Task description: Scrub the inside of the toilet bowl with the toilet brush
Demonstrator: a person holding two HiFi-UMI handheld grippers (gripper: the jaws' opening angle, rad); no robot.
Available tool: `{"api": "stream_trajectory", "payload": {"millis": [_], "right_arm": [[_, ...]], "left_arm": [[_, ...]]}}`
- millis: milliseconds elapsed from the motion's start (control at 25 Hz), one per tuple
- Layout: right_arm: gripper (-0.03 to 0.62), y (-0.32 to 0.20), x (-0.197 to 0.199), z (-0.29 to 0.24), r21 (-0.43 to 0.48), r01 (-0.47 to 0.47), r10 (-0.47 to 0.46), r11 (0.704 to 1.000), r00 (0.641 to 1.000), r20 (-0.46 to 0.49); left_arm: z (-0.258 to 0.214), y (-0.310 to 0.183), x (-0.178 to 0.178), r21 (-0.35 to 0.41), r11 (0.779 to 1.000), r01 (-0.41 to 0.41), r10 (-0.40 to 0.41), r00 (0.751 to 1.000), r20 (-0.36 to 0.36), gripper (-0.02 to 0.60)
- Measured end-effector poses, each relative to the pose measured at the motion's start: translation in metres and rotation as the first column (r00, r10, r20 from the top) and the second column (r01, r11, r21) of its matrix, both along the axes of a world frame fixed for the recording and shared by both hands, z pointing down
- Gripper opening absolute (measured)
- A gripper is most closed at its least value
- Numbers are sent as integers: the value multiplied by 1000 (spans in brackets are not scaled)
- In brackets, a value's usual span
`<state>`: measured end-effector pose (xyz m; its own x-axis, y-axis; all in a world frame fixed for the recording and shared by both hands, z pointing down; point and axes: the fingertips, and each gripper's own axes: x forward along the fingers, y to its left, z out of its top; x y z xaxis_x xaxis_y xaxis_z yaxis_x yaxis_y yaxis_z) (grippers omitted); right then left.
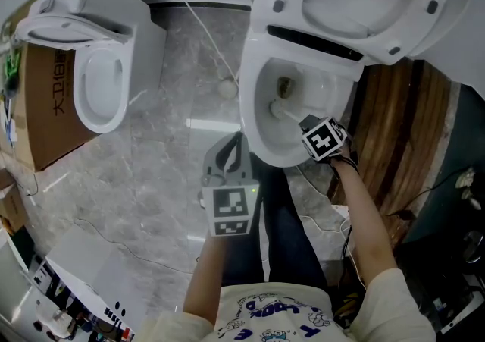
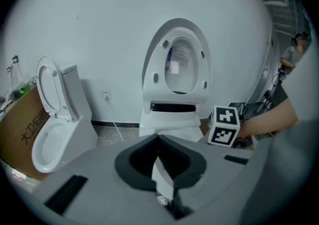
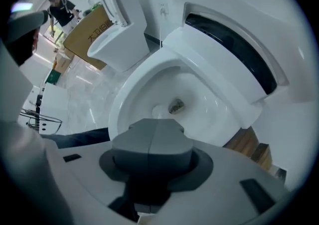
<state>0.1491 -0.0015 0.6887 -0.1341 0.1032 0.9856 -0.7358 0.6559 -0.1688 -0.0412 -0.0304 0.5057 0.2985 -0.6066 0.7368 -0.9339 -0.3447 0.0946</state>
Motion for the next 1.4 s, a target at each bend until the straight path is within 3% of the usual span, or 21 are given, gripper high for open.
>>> {"api": "stream_trajectory", "payload": {"millis": [120, 320, 560, 1080, 1400], "right_arm": [[169, 0, 14, 7, 38, 53, -50, 998, 996, -77], [169, -16, 31, 11, 113, 72, -52, 991, 984, -169], [168, -48, 41, 1, 253, 153, -86, 955, 963, -257], [169, -41, 24, -37, 309, -41, 86, 950, 987, -136], [169, -33, 16, -107, 381, -152, 189, 912, 980, -60]], "left_arm": [[-1, 1, -1, 1, 1000, -3, 3, 1000, 4, 2], [0, 2, -7, 0, 1000, 6, -6, 1000, 15, 2], [0, 6, -10, -1, 1000, 13, -13, 1000, 18, 2], [-17, 6, -10, 32, 999, 16, -16, 1000, 9, 2], [-54, 1, -11, 87, 996, 19, -19, 1000, 5, 2]]}}
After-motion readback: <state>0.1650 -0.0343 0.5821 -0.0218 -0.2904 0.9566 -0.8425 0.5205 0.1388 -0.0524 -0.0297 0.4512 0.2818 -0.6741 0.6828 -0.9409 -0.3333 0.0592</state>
